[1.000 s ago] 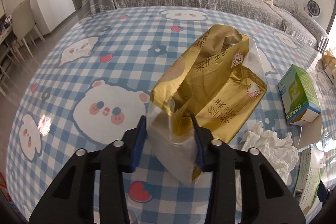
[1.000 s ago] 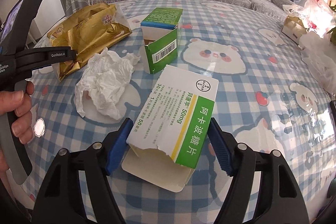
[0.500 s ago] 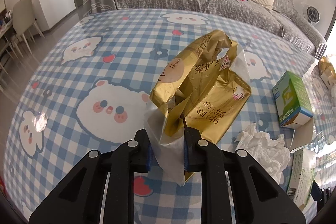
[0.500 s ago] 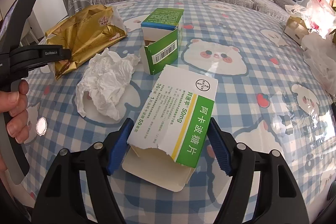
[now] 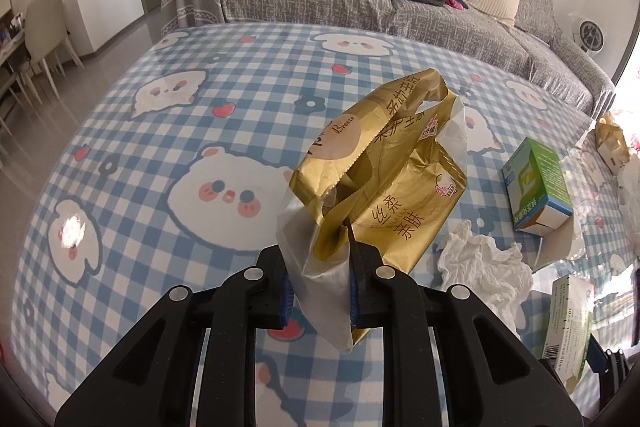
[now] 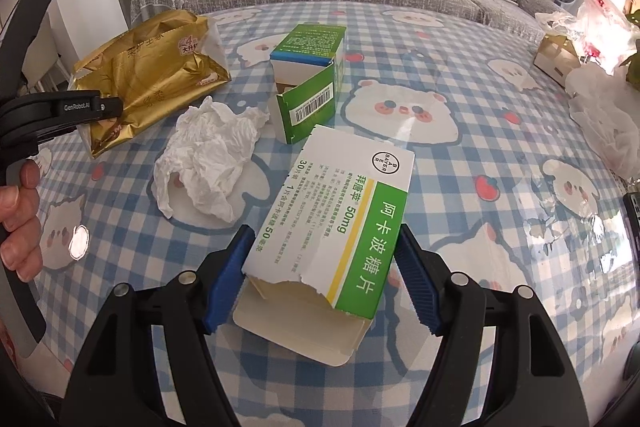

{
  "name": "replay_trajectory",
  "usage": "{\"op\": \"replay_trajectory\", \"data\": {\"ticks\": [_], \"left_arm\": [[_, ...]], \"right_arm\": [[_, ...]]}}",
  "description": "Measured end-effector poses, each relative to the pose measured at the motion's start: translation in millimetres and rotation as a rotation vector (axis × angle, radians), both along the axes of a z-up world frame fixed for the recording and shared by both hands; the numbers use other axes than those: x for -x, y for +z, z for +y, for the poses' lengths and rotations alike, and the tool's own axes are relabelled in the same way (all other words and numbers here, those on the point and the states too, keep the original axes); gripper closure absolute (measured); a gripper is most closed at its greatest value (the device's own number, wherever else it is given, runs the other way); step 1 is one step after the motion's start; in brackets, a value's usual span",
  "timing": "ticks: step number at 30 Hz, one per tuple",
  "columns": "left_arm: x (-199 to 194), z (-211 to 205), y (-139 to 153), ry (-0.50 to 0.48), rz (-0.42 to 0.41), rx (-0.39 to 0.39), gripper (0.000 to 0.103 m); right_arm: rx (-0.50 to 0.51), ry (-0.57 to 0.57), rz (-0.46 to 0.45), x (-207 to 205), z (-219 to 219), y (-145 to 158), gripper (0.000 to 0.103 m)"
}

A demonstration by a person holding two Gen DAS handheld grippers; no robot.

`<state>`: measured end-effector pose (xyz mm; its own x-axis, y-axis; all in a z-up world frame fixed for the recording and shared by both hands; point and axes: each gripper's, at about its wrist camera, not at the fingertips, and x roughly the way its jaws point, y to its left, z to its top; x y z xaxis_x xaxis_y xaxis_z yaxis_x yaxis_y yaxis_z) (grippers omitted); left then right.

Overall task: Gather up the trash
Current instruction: 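Carry the gold wrapper and medicine box with both tools over the trash bin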

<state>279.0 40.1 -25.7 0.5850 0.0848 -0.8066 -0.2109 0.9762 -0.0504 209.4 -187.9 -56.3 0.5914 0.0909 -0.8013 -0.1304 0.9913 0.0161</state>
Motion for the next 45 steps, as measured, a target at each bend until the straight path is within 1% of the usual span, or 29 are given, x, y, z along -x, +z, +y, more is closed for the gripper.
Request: {"op": "replay_trajectory", "data": {"ticks": [6,16,20,29,40,45], "left_arm": [[14.9,2.9,6.9,0.001,-0.012,0.026,0.085],[45.7,9.5,17.5,0.003,-0.025,0.012,0.085],[57.8,11.0,19.9,0.004,-0.029,0.018,0.085],[83.3,9.7,19.8,-0.003,-0.034,0.019,0.085],[117.7,11.4,30.0,-0.005,-0.051,0.024,0.085],[137.9,9.4,32.6,-0.012,-0.052,0.016,0.085]], "right_arm": [[0.0,0.006,-0.014,17.5,3.3,6.0,0.035],[-0.009,0.023,-0.03,39.8,7.4,16.5,0.035],[-0.017,0.026,-0.04,48.4,8.6,21.2,0.035],[-0.027,0.036,-0.057,68.1,11.8,26.7,0.035],[-0.067,0.041,-0.075,97.3,8.1,28.5,0.035],[-0.054,0.054,-0.1,112.5,12.6,33.0,0.035]]}}
